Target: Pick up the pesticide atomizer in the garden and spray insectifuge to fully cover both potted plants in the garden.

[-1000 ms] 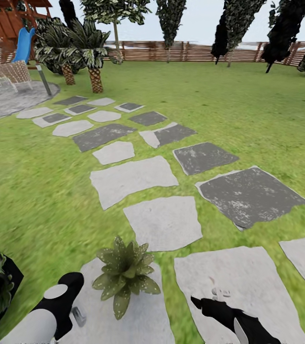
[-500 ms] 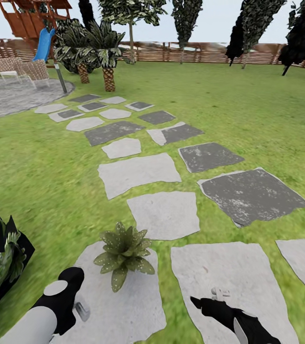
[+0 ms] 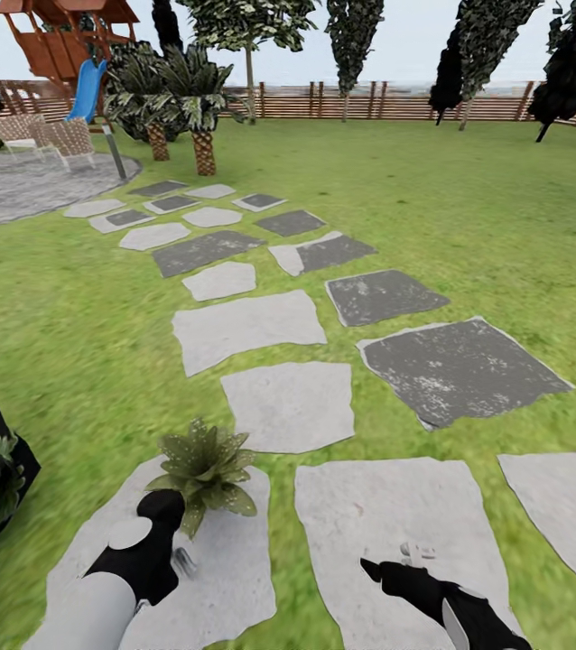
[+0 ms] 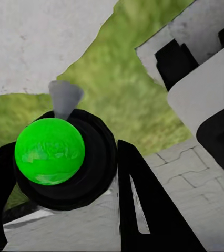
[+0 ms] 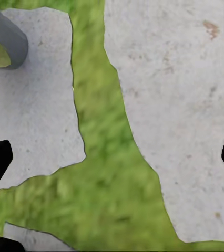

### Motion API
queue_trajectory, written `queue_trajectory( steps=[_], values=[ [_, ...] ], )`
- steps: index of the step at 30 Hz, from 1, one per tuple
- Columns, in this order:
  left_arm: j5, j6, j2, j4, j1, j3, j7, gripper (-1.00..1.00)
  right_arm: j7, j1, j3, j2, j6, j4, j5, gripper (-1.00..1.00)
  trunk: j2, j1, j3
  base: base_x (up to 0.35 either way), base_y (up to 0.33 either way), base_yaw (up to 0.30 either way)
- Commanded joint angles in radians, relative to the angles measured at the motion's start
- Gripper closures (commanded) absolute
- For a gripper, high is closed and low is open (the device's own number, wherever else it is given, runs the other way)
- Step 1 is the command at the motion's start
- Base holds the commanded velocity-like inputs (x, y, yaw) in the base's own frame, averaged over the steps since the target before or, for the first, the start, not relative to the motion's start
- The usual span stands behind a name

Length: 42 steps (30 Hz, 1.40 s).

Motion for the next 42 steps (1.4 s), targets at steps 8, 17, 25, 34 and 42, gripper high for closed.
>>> queue_trajectory(
  steps=[8,17,25,34,42],
  values=[
    [-0.01,0.006,-0.03,0.0,0.0,0.0,-0.009,1.0,0.007,-0.001,-0.009,0.001,0.007,-0.004,0.002,-1.0,0.0,0.0,-0.001,-0.092,-0.341,0.0],
    [-0.01,0.005,-0.064,-0.001,0.0,-0.003,-0.009,1.0,0.008,-0.001,-0.009,0.001,0.007,-0.005,0.002,-1.0,0.0,0.0,-0.001,-0.168,-0.317,0.0],
    [-0.008,0.003,-0.076,-0.002,0.0,-0.003,-0.008,1.0,0.008,-0.001,-0.01,0.0,0.007,-0.005,0.0,-1.0,0.0,0.0,-0.001,-0.101,-0.173,0.0],
    [-0.007,-0.001,-0.079,-0.053,0.0,-0.002,-0.004,1.0,0.007,-0.001,-0.014,-0.004,0.008,-0.013,0.001,-1.0,0.0,0.0,-0.001,-0.002,-0.004,0.0],
    [0.085,-0.165,-0.071,-0.103,0.0,0.004,-0.004,1.0,0.008,-0.003,-0.01,-0.049,0.32,-0.634,0.004,-1.0,0.0,0.0,-0.001,0.0,0.0,0.0]
  ],
)
